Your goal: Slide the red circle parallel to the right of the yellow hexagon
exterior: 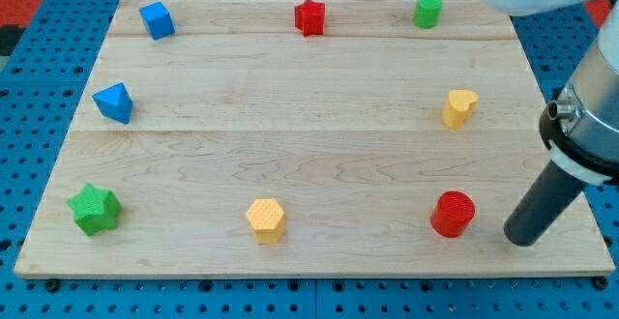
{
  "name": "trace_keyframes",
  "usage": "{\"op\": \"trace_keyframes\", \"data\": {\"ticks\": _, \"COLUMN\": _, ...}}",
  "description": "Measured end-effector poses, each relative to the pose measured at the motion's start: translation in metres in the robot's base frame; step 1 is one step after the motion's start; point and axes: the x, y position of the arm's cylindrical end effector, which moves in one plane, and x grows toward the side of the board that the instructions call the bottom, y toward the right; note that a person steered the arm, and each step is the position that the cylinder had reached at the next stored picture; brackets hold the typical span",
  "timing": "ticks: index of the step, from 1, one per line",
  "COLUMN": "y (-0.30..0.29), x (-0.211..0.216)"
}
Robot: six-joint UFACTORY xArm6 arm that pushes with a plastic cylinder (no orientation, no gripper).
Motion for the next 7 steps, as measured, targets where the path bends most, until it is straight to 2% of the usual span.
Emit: {"op": "trace_keyframes", "data": {"ticks": 7, "y": -0.005, "x": -0.034}}
